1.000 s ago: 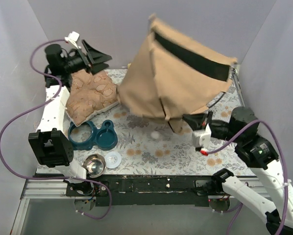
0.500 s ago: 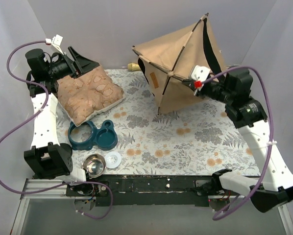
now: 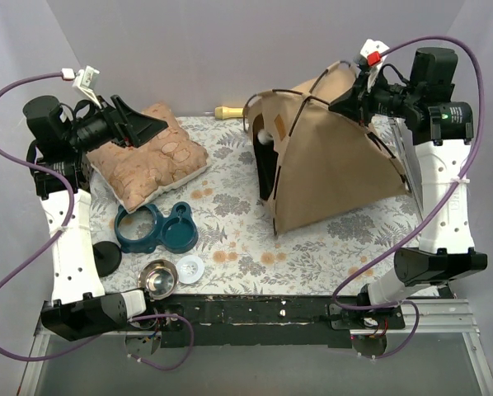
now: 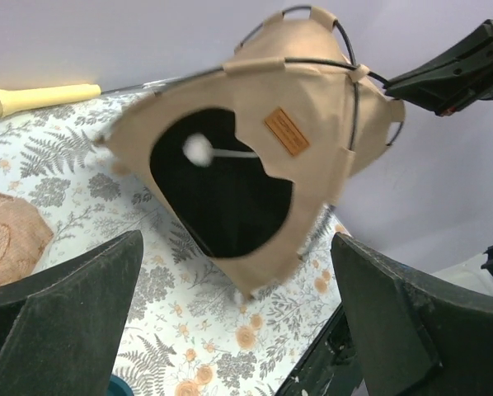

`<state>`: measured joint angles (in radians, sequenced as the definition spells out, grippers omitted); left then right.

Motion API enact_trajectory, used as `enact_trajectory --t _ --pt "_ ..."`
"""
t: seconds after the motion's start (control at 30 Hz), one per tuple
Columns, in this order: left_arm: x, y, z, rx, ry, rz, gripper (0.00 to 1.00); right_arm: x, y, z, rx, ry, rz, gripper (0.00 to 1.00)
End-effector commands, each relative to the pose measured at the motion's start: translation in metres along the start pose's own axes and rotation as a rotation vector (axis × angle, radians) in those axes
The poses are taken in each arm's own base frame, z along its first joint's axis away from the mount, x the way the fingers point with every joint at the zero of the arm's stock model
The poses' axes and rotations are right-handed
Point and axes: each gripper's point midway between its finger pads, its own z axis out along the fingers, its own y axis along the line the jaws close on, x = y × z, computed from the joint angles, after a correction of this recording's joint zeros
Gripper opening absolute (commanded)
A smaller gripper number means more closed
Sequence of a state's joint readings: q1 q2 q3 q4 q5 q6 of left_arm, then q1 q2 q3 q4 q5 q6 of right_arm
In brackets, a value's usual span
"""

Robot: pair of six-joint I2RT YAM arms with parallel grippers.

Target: Set up the pet tent

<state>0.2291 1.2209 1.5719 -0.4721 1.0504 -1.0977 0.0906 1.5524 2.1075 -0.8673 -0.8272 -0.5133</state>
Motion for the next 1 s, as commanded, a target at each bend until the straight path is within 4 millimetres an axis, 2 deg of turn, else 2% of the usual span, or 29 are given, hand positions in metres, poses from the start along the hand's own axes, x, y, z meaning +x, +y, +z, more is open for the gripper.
enact_trajectory --t 0.0,0.07,0.1,0.13,0.2,0.3,0.33,0.37,0.43,0.47,0.53,0.63,0.7,0.77,0.87,0.97 --pt "0.001 0.003 -0.004 -0.038 0.000 0.011 0.98 -0.012 0.026 -0.019 -0.051 -0.044 0.009 0.01" --pt "0.004 0.005 -0.003 -0.042 0.012 -0.010 0.98 0.009 0.016 -0.013 -0.023 -0.001 -0.032 0.01" --pt "0.008 0.008 -0.003 -0.049 0.024 -0.033 0.98 0.018 0.005 -0.009 0.000 0.019 -0.053 0.99" --pt "0.012 0.011 -0.002 -0.053 0.038 -0.057 0.98 0.021 -0.006 -0.004 0.025 0.027 -0.065 0.39" --pt "0.017 0.013 -0.002 -0.057 0.054 -0.087 0.98 0.019 -0.031 0.003 0.077 0.030 -0.096 0.51" --pt "0.021 0.016 -0.005 -0.089 0.053 -0.078 0.98 -0.004 -0.065 -0.001 0.222 0.019 -0.128 0.62" --pt "0.022 0.017 -0.007 -0.107 0.050 -0.069 0.98 -0.014 -0.071 -0.009 0.273 0.021 -0.129 0.65" --pt "0.022 0.017 -0.009 -0.124 0.049 -0.061 0.98 -0.023 -0.068 -0.016 0.302 0.019 -0.109 0.67" --pt "0.023 0.016 -0.013 -0.149 0.049 -0.049 0.98 -0.029 -0.039 -0.031 0.320 0.032 0.019 0.68" --pt "0.022 0.015 -0.014 -0.160 0.043 -0.046 0.98 -0.024 -0.015 -0.037 0.297 0.043 0.097 0.68" --pt "0.024 0.016 -0.017 -0.183 0.032 -0.050 0.98 -0.015 0.022 -0.053 0.313 0.030 0.227 0.68" --pt "0.028 0.014 -0.019 -0.192 0.016 -0.076 0.98 -0.021 0.066 -0.082 0.311 -0.042 0.247 0.67" --pt "0.030 0.013 -0.019 -0.184 0.011 -0.096 0.98 -0.013 0.092 -0.087 0.245 -0.014 0.307 0.60" --pt "0.029 0.011 -0.019 -0.178 0.007 -0.101 0.98 0.013 0.116 -0.085 0.164 0.083 0.438 0.54" --pt "0.029 0.008 -0.020 -0.177 0.004 -0.104 0.98 0.048 0.130 -0.079 0.143 0.171 0.568 0.54" --pt "0.030 0.004 -0.021 -0.167 0.006 -0.103 0.98 0.065 0.140 -0.071 0.093 0.177 0.605 0.60"
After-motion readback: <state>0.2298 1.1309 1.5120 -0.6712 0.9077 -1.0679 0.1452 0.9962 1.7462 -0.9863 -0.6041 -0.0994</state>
